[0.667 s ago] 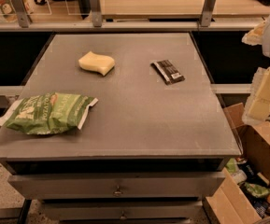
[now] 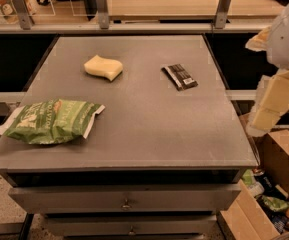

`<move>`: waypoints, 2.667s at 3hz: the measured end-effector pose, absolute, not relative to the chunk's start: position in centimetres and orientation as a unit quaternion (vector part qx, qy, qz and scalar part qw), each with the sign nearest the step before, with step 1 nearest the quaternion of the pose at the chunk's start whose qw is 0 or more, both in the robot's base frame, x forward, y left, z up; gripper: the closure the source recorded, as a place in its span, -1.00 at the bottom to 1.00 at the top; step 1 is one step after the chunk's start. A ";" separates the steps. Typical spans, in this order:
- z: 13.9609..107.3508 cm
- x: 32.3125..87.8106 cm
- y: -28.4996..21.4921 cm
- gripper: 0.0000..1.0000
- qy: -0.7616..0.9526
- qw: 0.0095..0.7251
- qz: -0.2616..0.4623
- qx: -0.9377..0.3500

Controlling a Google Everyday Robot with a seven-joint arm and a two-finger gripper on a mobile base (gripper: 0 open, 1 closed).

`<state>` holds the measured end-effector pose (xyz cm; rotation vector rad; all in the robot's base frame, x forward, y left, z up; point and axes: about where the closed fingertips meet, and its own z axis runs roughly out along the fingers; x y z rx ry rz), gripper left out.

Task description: Pick green jalapeno chip bag

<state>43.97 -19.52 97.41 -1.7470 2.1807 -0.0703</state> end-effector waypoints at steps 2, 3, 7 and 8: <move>94.6 45.3 -8.9 -1.00 0.715 0.189 0.007 -0.673; 92.9 45.9 -2.8 -1.00 0.683 0.194 0.024 -0.704; 88.4 46.3 11.4 -1.00 0.615 0.186 0.062 -0.764; 88.2 46.4 11.5 -1.00 0.616 0.212 0.058 -0.757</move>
Offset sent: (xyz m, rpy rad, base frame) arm 0.0233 0.1838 -0.0532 0.0835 0.0083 0.2888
